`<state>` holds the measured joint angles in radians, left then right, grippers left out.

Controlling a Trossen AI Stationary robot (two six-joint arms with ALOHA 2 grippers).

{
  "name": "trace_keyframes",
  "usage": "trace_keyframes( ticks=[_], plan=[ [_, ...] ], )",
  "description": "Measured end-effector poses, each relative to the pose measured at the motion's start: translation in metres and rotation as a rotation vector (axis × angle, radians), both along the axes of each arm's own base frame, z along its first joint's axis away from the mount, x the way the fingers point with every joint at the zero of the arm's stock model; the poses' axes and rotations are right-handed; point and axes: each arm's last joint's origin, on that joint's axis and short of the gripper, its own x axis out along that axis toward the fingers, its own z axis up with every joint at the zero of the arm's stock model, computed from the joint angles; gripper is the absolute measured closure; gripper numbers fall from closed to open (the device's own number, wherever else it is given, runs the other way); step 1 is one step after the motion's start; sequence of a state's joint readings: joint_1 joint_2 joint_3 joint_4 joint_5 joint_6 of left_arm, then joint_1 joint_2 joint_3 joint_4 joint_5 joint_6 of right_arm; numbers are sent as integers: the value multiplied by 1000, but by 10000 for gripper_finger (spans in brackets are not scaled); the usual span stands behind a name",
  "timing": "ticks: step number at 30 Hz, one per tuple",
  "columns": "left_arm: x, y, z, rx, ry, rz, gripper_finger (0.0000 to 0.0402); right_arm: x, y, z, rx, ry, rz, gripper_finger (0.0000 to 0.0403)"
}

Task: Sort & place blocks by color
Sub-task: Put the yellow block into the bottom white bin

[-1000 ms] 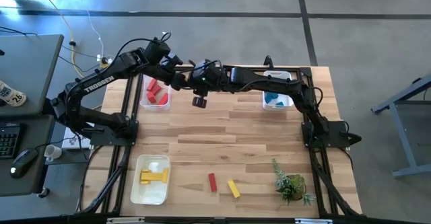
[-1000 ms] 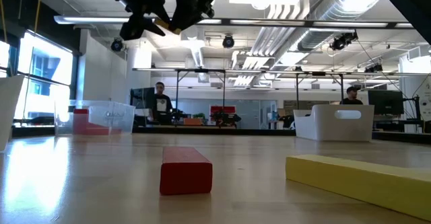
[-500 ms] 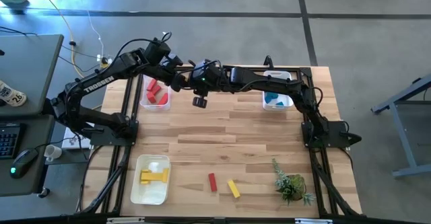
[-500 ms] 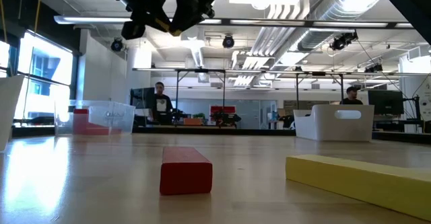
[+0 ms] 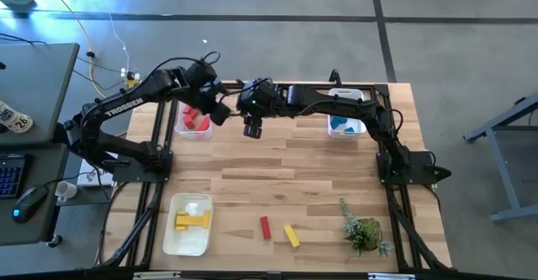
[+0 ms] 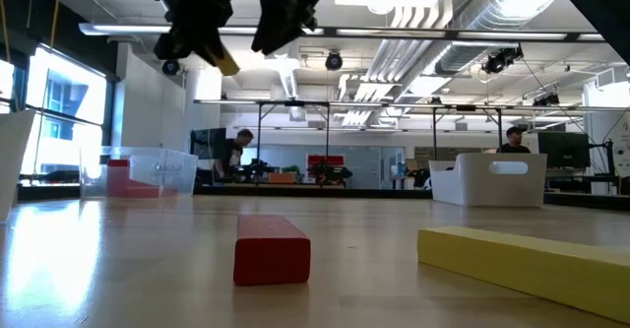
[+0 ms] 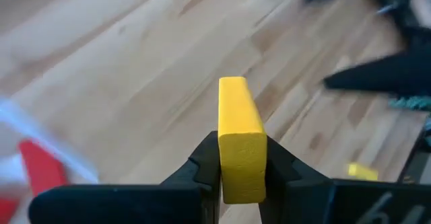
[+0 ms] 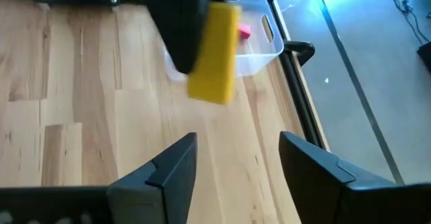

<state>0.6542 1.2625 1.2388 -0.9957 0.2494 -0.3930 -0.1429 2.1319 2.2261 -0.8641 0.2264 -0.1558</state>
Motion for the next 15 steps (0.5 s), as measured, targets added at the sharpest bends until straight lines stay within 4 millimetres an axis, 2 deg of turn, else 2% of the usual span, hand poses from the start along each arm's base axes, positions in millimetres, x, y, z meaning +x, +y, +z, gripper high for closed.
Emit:
trace_keyframes(
  ticks=[5, 15],
  plan=[
    [-1, -21, -4, -84, 94, -74, 366, -2, 0, -2, 3, 27, 0, 207],
    [-4, -88, -12, -295, 366, -286, 366, -4, -7, -3, 11, 37, -9, 206]
  ],
)
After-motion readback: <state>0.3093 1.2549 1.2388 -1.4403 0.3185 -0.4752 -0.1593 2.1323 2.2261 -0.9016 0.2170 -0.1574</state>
